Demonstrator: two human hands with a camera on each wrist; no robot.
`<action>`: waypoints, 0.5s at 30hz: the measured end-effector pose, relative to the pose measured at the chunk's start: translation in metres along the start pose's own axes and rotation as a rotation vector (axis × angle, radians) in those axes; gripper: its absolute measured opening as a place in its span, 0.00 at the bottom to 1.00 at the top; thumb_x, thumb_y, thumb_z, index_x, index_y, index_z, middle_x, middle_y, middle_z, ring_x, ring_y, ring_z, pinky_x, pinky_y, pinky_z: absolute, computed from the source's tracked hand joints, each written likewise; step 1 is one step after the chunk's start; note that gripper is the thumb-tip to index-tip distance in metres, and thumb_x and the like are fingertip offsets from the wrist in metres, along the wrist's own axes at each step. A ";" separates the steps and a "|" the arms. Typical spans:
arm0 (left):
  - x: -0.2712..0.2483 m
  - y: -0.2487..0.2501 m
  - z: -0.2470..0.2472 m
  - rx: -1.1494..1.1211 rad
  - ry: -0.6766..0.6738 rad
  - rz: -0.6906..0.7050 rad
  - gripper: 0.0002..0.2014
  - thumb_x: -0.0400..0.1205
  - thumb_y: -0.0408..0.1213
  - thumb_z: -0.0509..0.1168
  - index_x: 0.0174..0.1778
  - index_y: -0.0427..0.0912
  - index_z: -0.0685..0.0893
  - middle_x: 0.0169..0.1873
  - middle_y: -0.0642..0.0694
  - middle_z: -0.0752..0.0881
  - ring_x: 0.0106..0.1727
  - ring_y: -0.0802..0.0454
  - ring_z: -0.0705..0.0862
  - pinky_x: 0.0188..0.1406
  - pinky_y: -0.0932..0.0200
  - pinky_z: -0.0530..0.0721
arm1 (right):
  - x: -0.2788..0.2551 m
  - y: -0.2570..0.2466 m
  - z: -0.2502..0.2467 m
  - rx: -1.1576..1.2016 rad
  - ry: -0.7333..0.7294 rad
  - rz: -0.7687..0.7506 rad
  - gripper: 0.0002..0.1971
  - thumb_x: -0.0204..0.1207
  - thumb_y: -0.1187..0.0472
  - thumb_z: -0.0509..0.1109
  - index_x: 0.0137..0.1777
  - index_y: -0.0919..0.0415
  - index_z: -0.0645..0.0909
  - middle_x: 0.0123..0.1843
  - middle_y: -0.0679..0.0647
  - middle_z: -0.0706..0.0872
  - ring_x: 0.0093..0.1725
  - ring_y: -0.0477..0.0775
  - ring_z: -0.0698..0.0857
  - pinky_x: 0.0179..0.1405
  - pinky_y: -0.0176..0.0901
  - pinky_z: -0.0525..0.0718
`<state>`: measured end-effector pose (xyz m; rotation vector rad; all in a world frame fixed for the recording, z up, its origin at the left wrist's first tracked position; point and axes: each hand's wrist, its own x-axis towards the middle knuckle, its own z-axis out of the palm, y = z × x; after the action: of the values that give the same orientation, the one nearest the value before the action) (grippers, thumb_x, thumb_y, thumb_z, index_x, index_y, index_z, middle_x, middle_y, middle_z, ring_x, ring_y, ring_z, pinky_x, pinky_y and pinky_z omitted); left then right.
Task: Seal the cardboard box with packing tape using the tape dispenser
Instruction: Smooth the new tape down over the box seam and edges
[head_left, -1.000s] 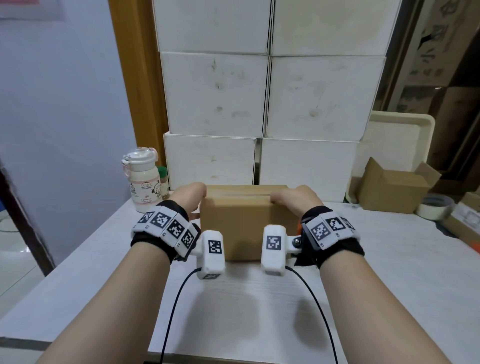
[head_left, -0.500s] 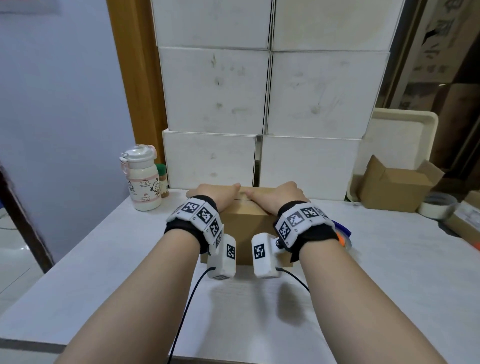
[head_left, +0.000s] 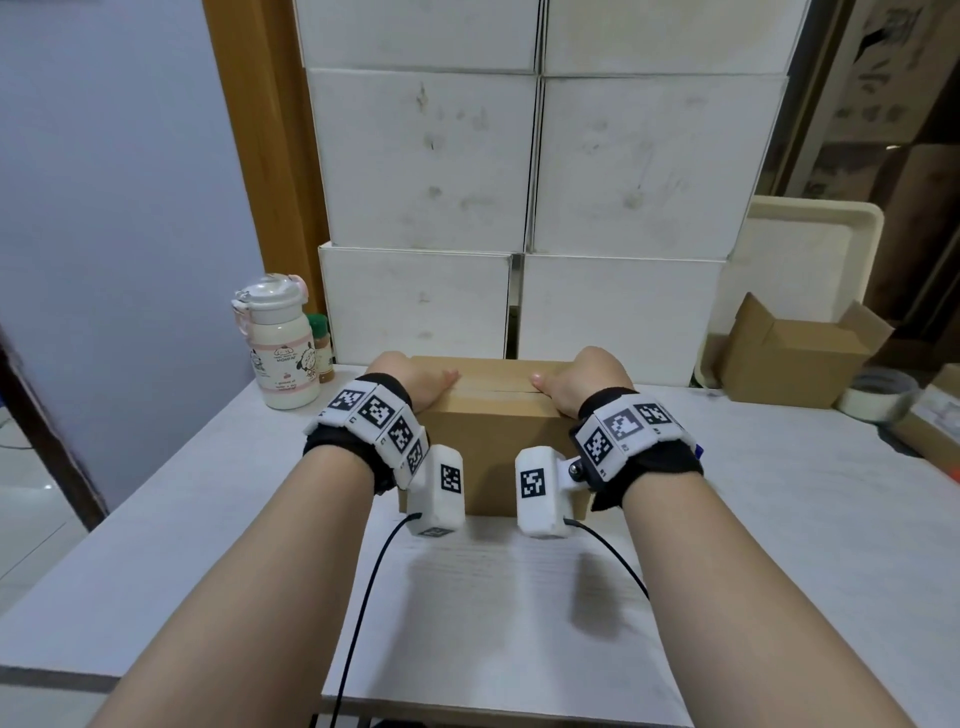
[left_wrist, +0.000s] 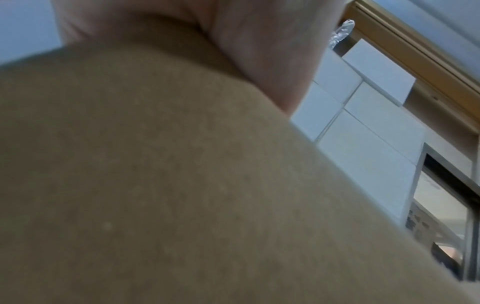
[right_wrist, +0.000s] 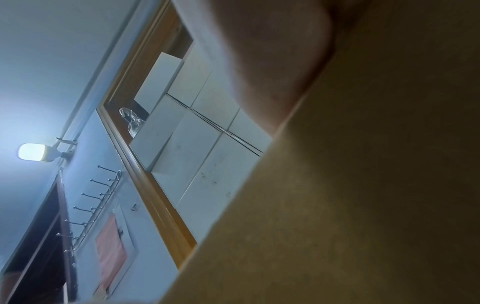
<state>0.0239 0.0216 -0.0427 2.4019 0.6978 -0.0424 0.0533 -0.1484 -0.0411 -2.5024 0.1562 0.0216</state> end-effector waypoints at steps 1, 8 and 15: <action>0.002 -0.001 0.000 -0.015 -0.007 -0.006 0.37 0.79 0.59 0.61 0.74 0.32 0.70 0.71 0.37 0.77 0.69 0.40 0.77 0.63 0.53 0.76 | 0.000 0.003 -0.001 0.006 0.015 -0.007 0.23 0.79 0.50 0.67 0.64 0.69 0.77 0.65 0.63 0.83 0.63 0.63 0.81 0.58 0.46 0.77; -0.012 0.005 -0.002 0.033 0.082 0.061 0.23 0.88 0.30 0.48 0.79 0.30 0.59 0.72 0.33 0.74 0.71 0.38 0.76 0.65 0.52 0.77 | -0.002 0.013 -0.001 0.070 0.067 -0.028 0.19 0.84 0.59 0.58 0.70 0.70 0.73 0.70 0.64 0.78 0.69 0.64 0.77 0.60 0.44 0.75; -0.022 0.000 -0.003 -0.027 -0.108 0.074 0.33 0.86 0.57 0.47 0.79 0.34 0.64 0.77 0.35 0.68 0.77 0.40 0.68 0.75 0.53 0.64 | -0.007 0.015 -0.002 0.228 -0.085 0.040 0.33 0.76 0.40 0.65 0.69 0.67 0.73 0.63 0.59 0.81 0.63 0.62 0.80 0.51 0.44 0.73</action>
<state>0.0046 0.0136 -0.0359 2.3781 0.5559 -0.1308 0.0449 -0.1603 -0.0482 -2.2661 0.1643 0.1196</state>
